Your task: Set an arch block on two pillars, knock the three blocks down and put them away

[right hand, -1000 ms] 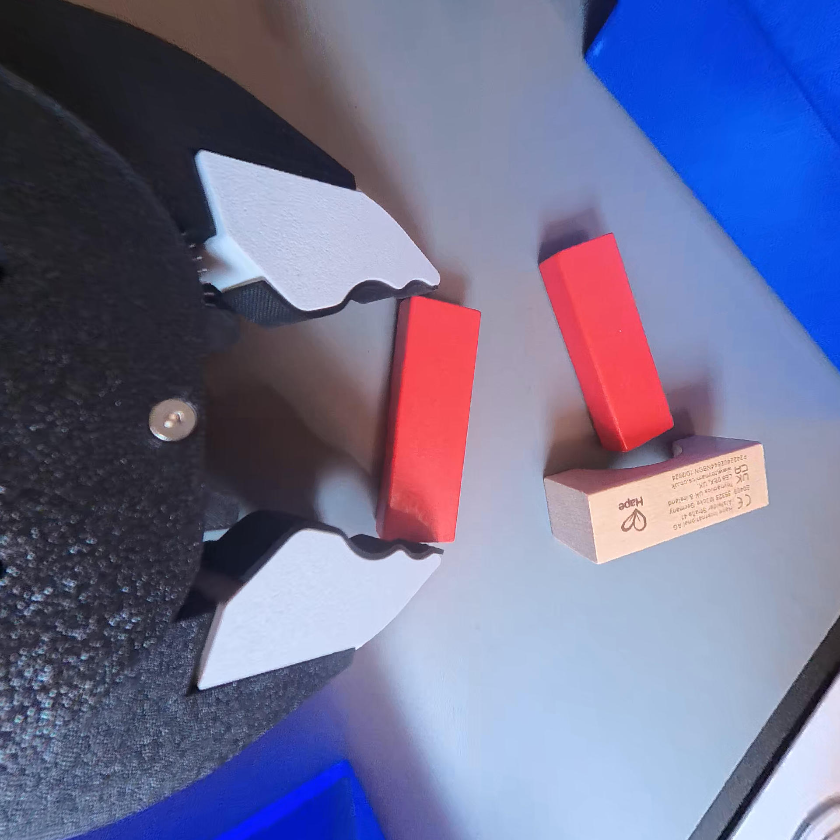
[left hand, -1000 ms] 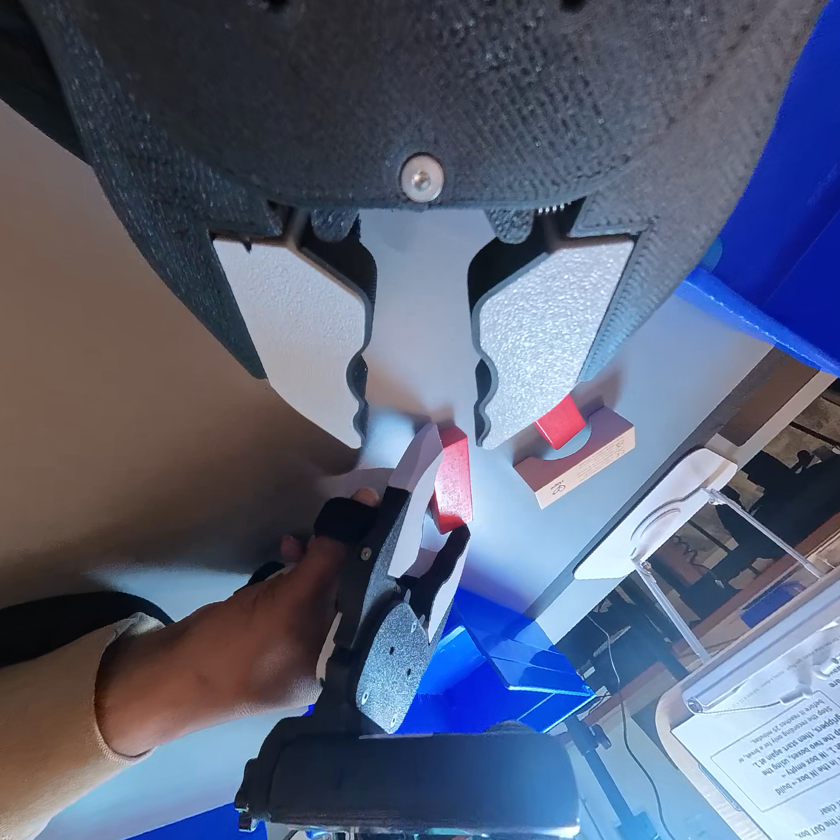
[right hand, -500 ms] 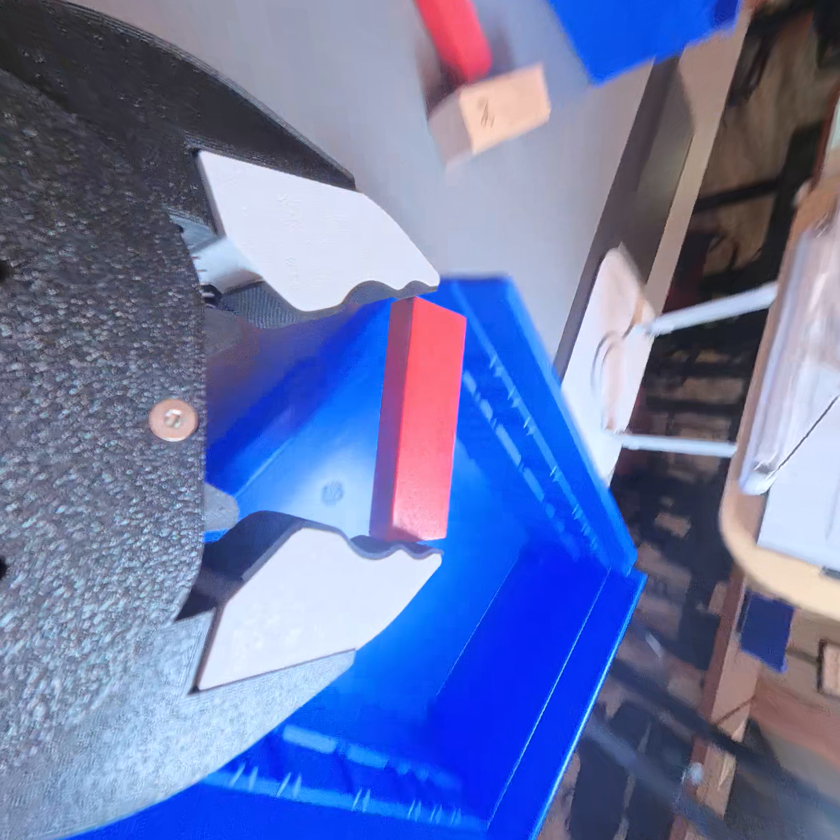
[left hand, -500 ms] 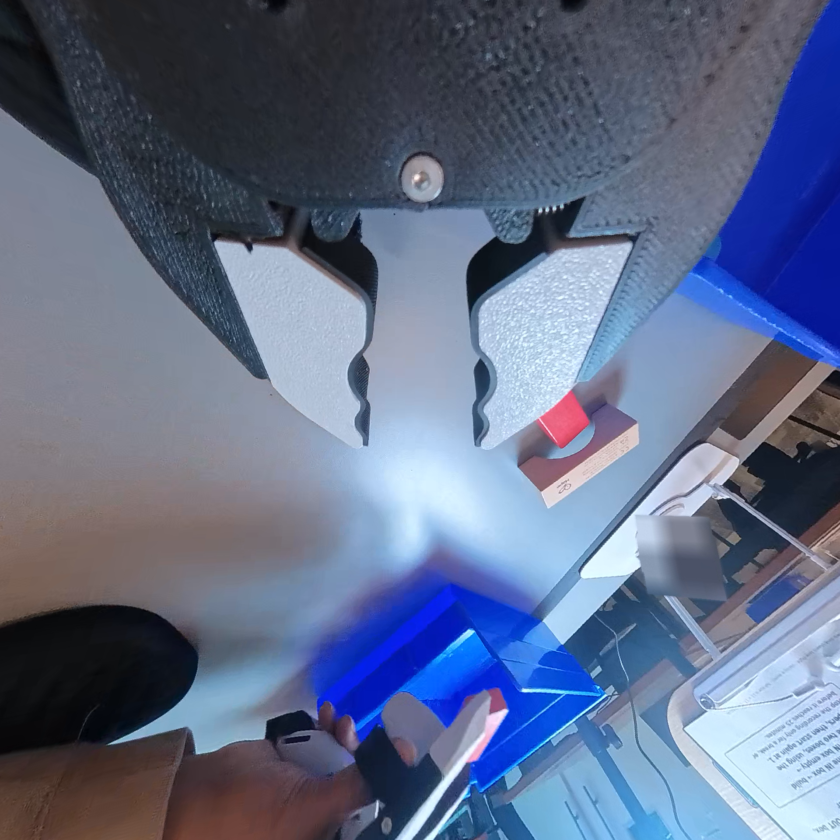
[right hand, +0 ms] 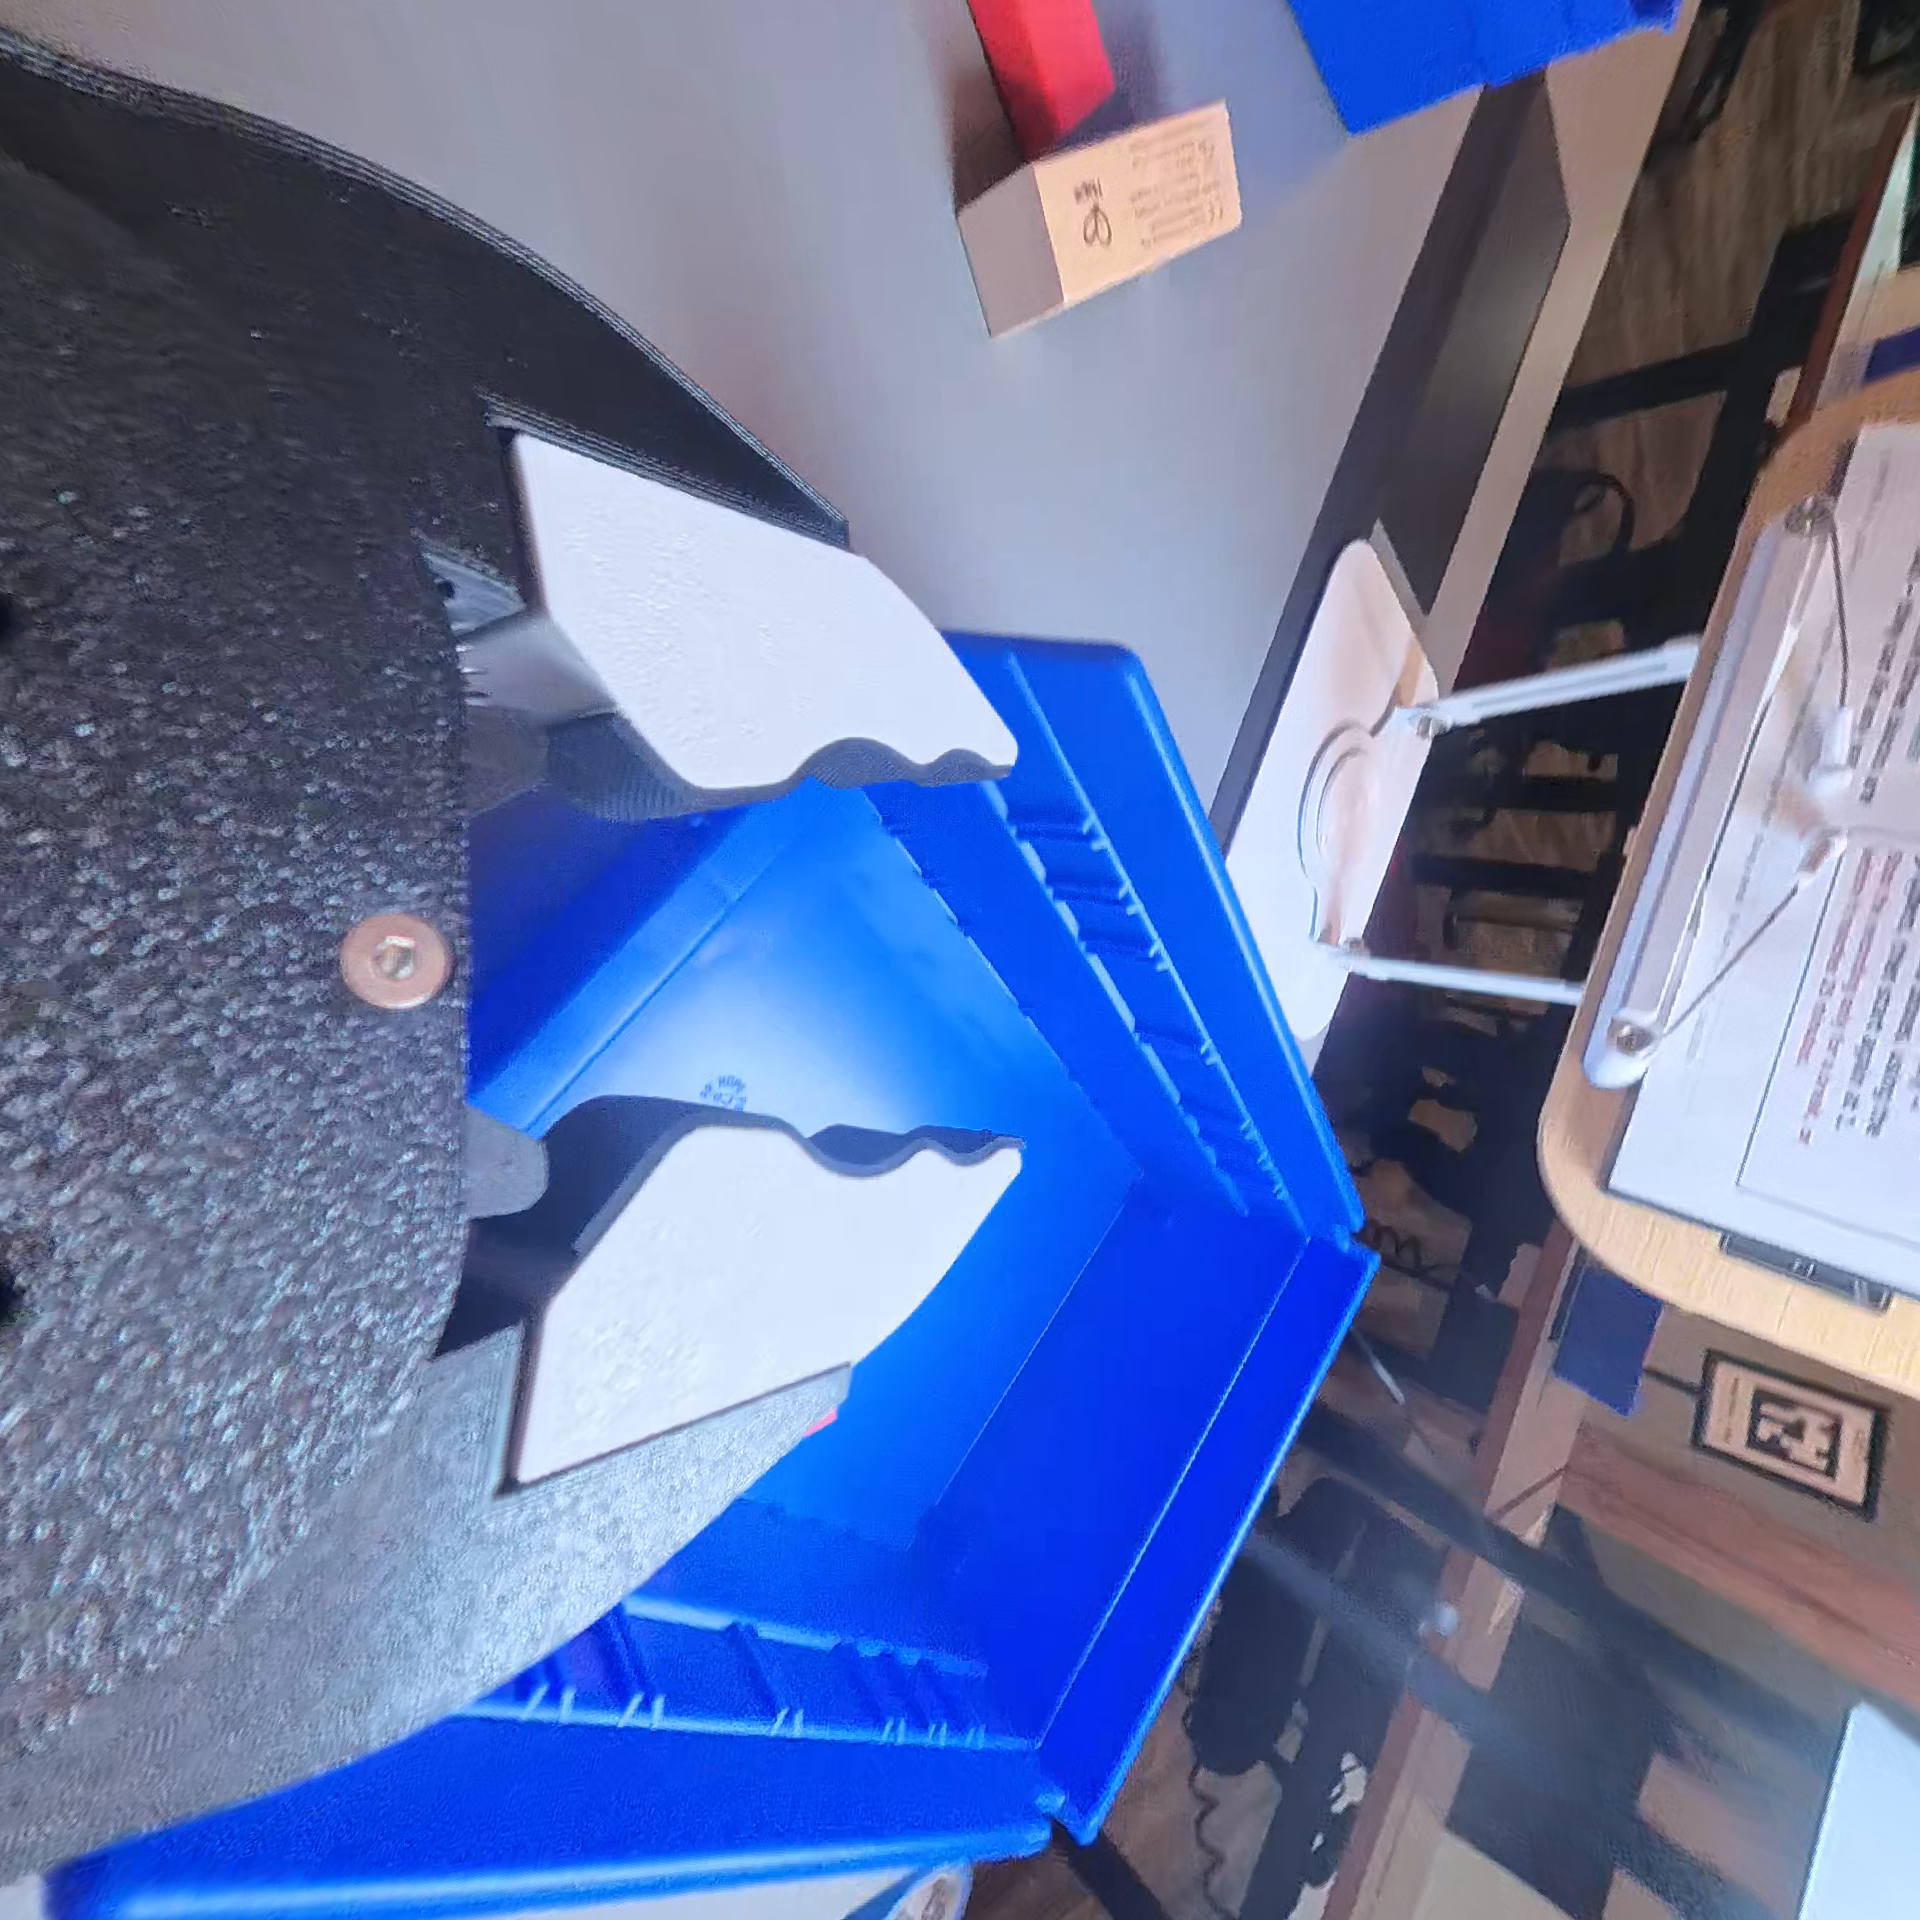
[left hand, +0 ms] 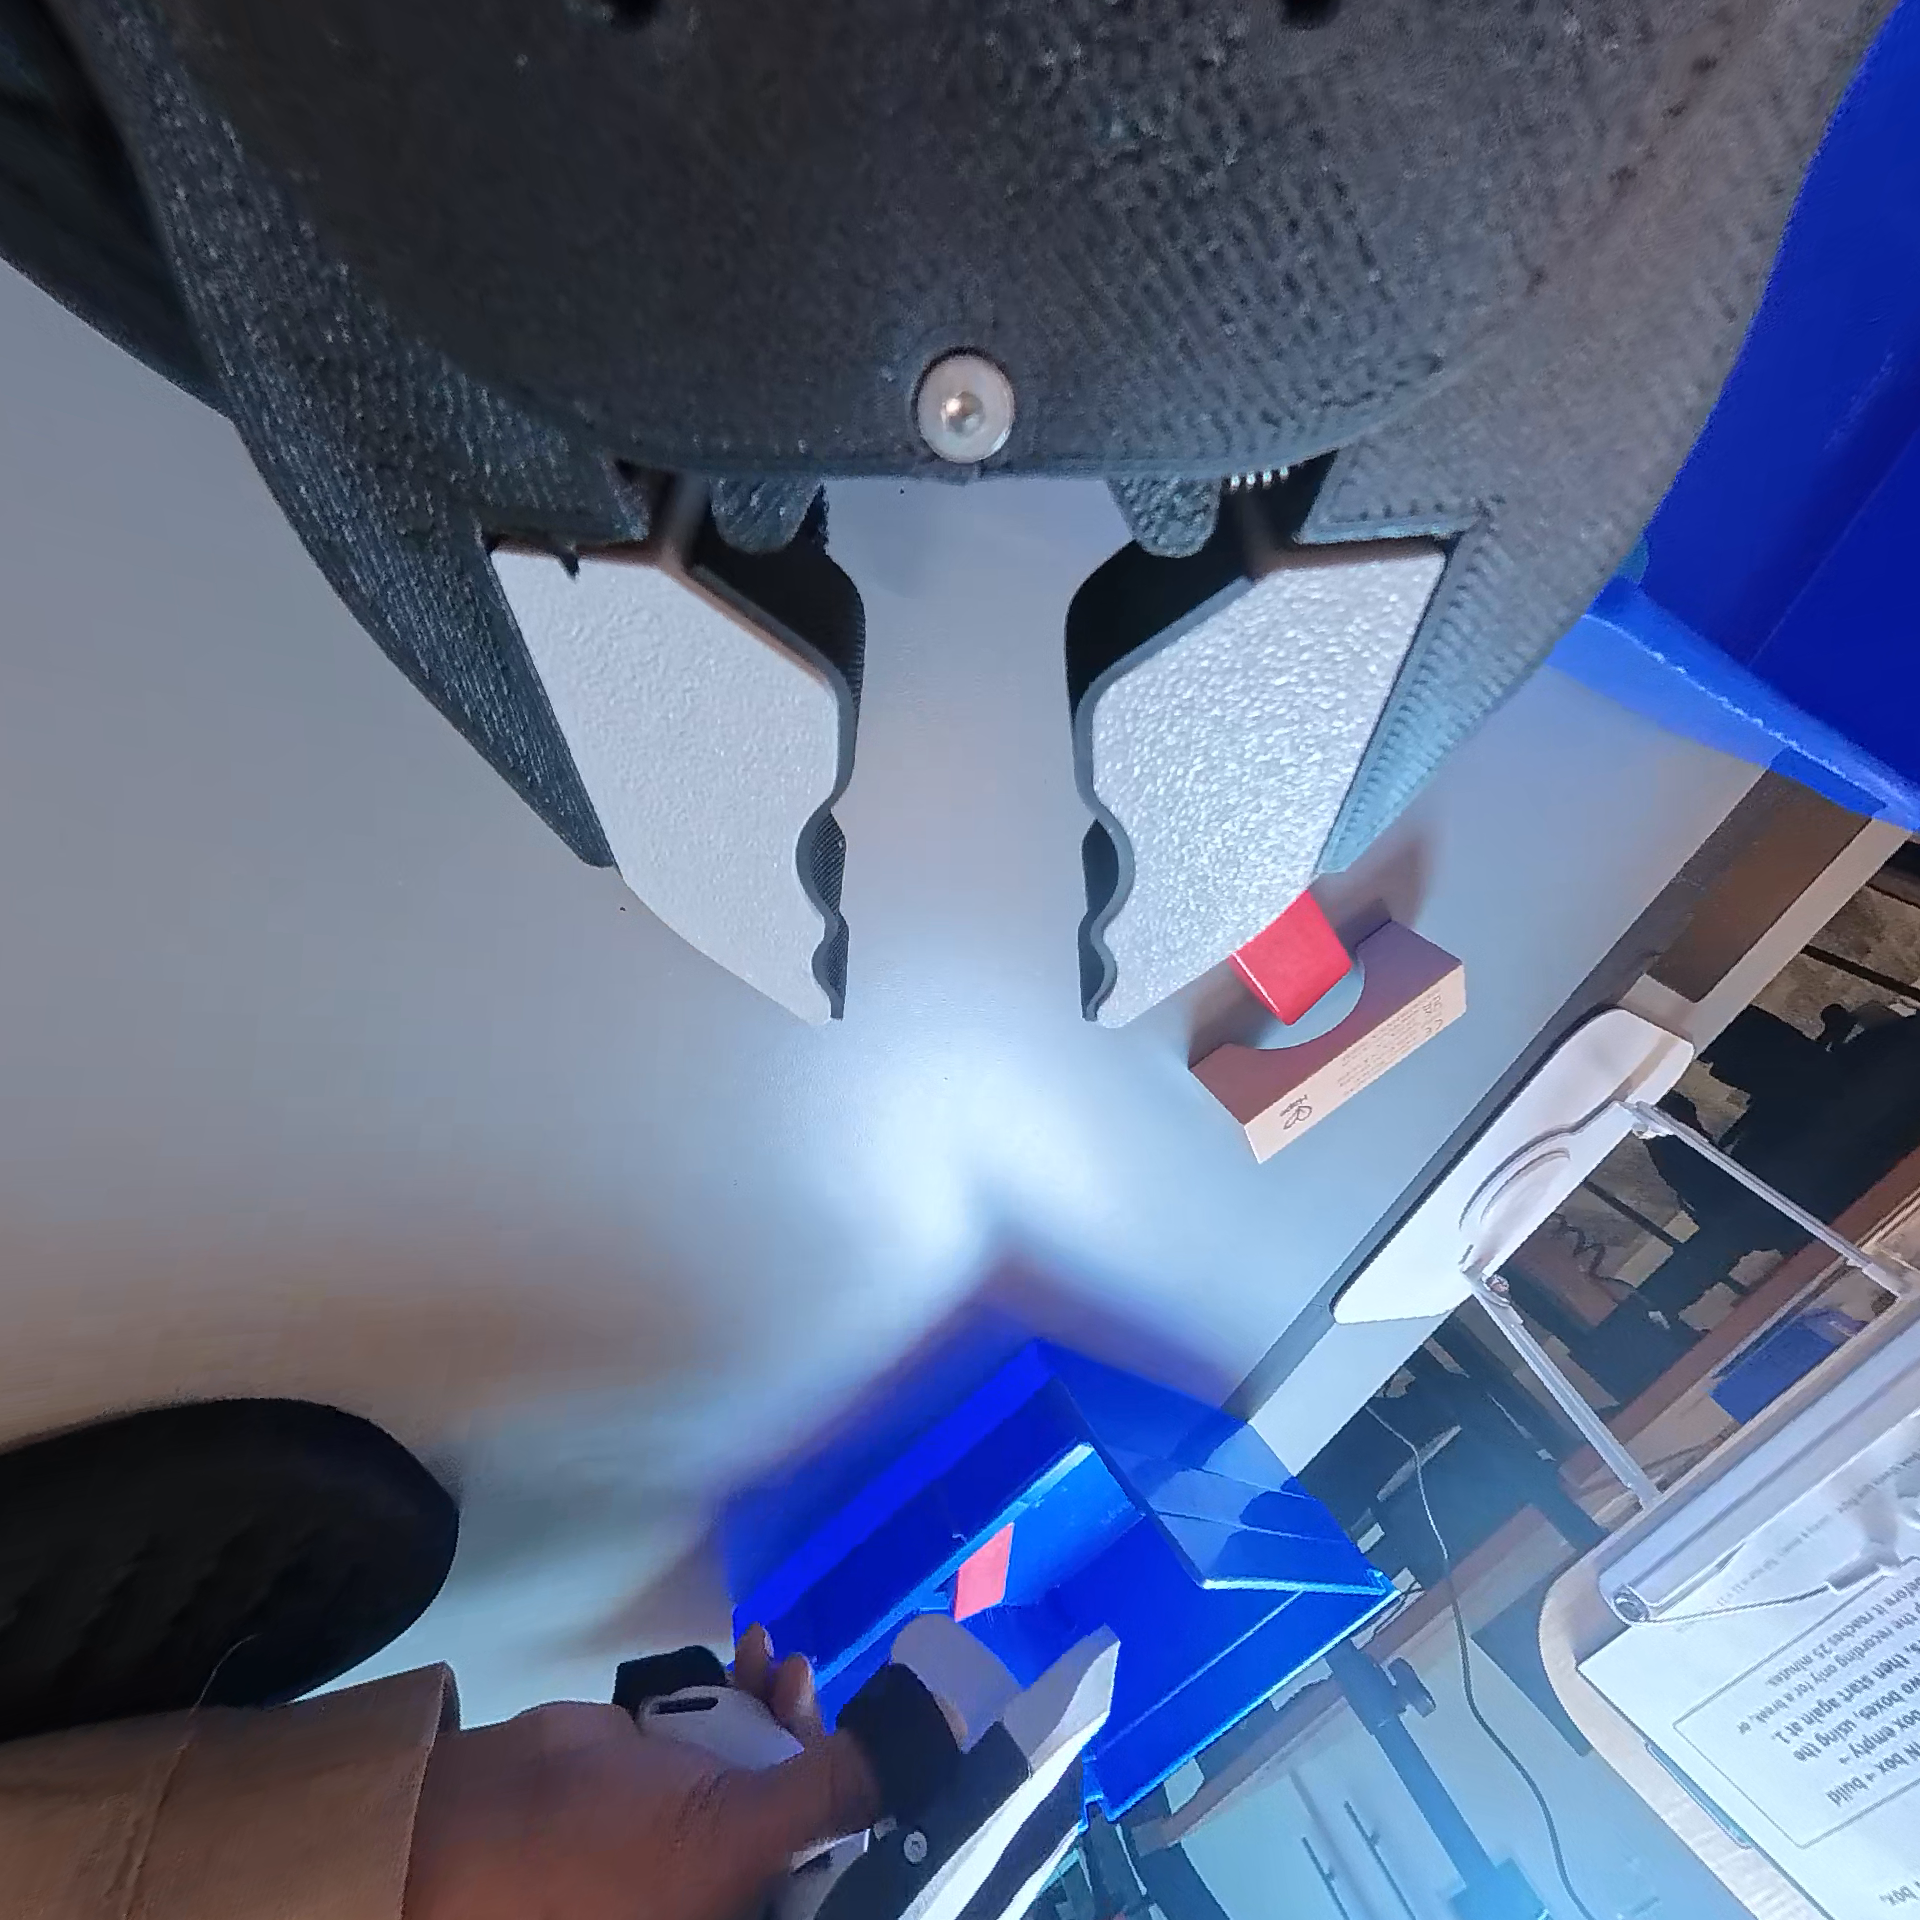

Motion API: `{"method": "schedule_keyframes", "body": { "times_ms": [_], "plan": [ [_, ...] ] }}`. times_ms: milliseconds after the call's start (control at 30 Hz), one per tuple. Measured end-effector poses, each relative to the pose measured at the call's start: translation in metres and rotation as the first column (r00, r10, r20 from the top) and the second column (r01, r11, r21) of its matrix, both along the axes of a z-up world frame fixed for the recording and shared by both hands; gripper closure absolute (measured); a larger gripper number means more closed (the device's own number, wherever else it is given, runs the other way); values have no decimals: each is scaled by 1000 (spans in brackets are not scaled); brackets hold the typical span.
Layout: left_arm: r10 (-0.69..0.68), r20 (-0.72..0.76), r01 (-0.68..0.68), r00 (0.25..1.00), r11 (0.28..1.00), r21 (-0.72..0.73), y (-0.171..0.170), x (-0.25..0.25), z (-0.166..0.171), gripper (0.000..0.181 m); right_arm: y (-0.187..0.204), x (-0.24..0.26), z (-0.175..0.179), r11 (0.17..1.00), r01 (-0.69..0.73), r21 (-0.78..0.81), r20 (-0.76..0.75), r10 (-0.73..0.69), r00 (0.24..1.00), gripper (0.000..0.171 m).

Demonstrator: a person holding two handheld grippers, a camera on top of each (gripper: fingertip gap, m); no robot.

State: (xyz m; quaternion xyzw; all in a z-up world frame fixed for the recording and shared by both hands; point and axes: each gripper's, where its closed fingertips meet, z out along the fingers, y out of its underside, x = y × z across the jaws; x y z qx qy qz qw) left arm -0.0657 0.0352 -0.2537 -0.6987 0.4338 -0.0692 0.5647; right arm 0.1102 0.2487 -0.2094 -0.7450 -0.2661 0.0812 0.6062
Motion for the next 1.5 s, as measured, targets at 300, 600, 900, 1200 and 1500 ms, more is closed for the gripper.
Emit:
{"method": "schedule_keyframes", "body": {
  "times_ms": [300, 600, 900, 1200, 1500],
  "plan": [
    [-1, -7, 0, 1000, 1000, -3, 1, 0, -2, 139, -95, -113, -7, 853, -518, 64, 133, 507, 851, 118],
    [-89, -90, 93, 992, 995, 44, -10, 12, -7, 144, -139, -210, -93, 612, -668, -423, 39, 749, 661, 75],
    [-93, -62, 95, 994, 995, 31, -11, 12, -5, 145, -107, -239, -108, 586, -627, -513, 116, 771, 626, 65],
    [-90, -51, 92, 995, 995, 32, -12, 11, -3, 145, -101, -213, -44, 684, -667, -296, 107, 718, 688, 70],
    [-90, -65, 92, 994, 996, 22, -11, 11, -7, 147, 20, -37, 32, 948, -233, -216, -146, 205, 968, 70]
  ]
}}
